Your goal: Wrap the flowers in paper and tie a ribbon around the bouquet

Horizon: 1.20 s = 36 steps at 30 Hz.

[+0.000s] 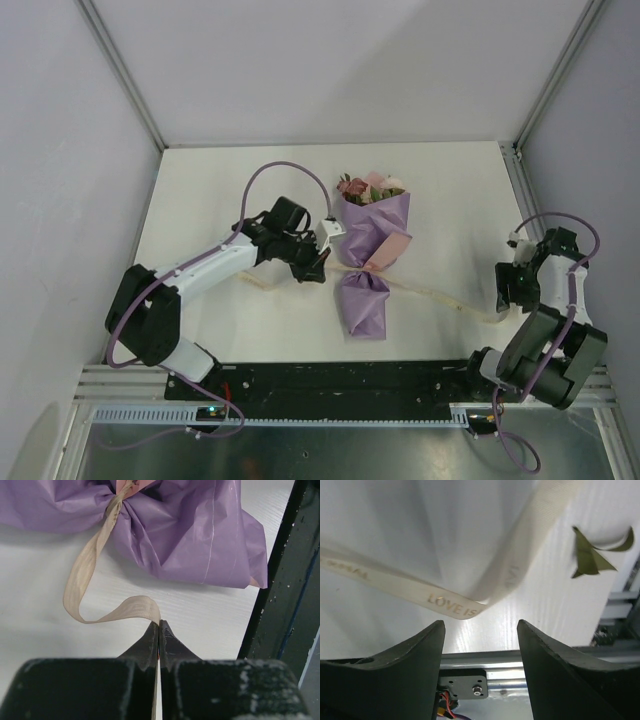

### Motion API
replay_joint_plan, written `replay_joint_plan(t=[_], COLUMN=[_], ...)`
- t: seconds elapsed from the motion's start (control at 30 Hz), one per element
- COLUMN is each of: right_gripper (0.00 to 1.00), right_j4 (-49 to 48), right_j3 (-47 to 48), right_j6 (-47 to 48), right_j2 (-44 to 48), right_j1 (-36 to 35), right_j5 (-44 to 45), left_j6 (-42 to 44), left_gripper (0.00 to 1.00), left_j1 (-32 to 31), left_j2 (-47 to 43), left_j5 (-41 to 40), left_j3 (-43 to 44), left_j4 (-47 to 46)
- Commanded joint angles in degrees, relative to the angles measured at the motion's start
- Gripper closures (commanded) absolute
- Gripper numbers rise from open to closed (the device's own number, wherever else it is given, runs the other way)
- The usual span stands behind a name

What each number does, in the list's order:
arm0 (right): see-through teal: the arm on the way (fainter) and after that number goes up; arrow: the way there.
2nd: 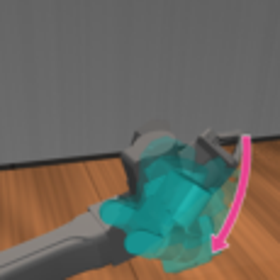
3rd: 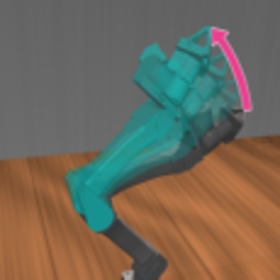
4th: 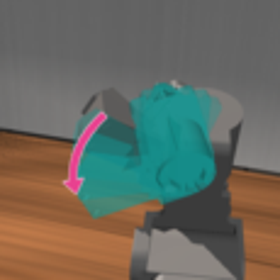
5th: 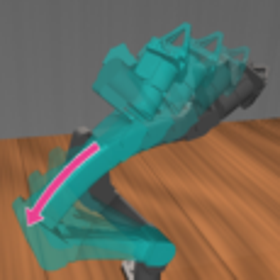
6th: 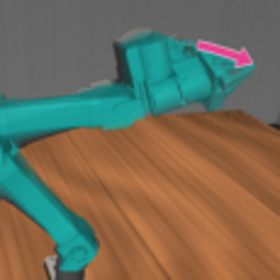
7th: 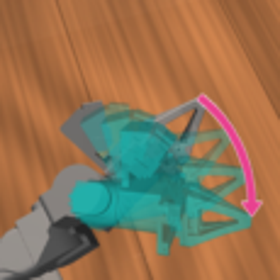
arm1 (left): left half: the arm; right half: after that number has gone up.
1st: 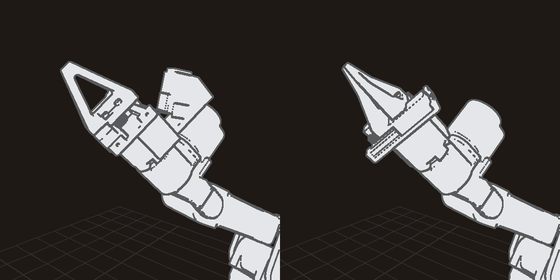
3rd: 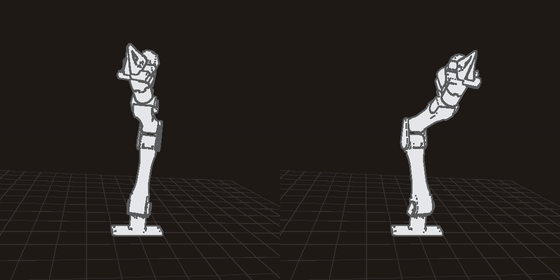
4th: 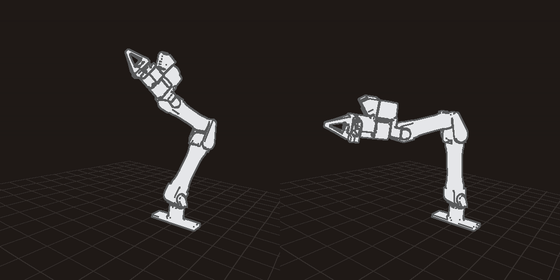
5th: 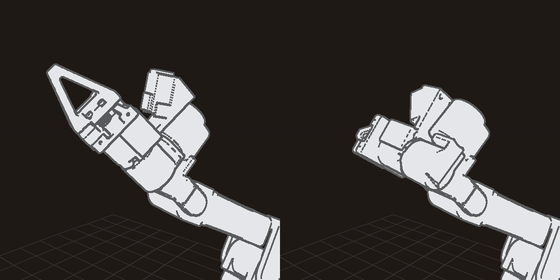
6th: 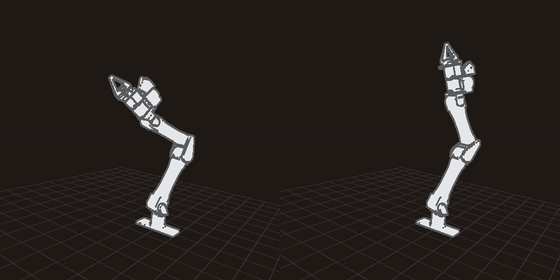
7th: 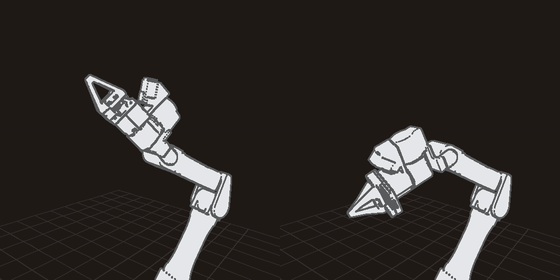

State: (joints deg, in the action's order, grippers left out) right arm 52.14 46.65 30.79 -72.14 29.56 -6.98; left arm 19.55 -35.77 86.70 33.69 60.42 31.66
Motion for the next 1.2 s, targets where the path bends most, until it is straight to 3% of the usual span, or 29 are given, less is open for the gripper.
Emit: replay_joint_plan(t=[0.0,0.23,0.33,0.4,0.5,0.57,0.77,0.87,0.93,1.07,1.17], right_gripper=[0.33,0.30,0.33,0.43,0.79,0.95,1.00,1.00,1.00,1.00,1.00], right_j4=[-4.1,-9.5,-11.2,-11.6,-6.8,-2.4,6.6,6.4,2.5,-11.8,-23.0], right_j3=[1.9,2.7,3.6,4.2,7.9,10.8,16.1,18.6,19.8,21.1,24.8], right_j6=[-7.2,-10.2,-10.6,-10.3,-9.2,-8.0,-2.5,-6.1,-13.8,-29.5,-38.1], right_j2=[-3.2,-12.3,-16.2,-18.9,-22.2,-21.1,-1.5,9.5,14.5,18.8,15.9], right_j1=[1.1,1.9,1.9,2.1,3.3,4.6,5.1,-1.8,-9.9,-28.8,-41.6], right_j5=[10.7,8.6,8.0,8.0,2.7,-3.3,-28.4,-38.4,-41.2,-40.0,-37.1], left_j6=[0.7,0.6,0.7,0.6,0.5,0.6,0.7,0.9,1.2,2.4,3.5], left_gripper=[1.00,1.00,1.00,1.00,1.00,1.00,1.00,1.00,1.00,1.00,1.00], left_j1=[-0.2,-0.2,-0.2,-0.2,-0.2,-0.2,-0.1,-0.1,-0.2,-0.2,-0.2], left_j2=[-2.0,-2.1,-2.0,-2.0,-2.3,-2.6,-4.1,-4.8,-5.5,-6.8,-8.4], left_j5=[1.1,0.5,0.1,-0.1,-0.3,-0.5,-0.4,0.7,1.5,2.7,3.4], left_j3=[-0.2,-0.3,-0.1,0.1,0.1,0.0,-2.2,-3.8,-4.9,-6.9,-8.8], left_j4=[-2.6,-3.5,-3.7,-3.8,-4.3,-4.7,-8.4,-10.7,-12.2,-15.2,-18.0])
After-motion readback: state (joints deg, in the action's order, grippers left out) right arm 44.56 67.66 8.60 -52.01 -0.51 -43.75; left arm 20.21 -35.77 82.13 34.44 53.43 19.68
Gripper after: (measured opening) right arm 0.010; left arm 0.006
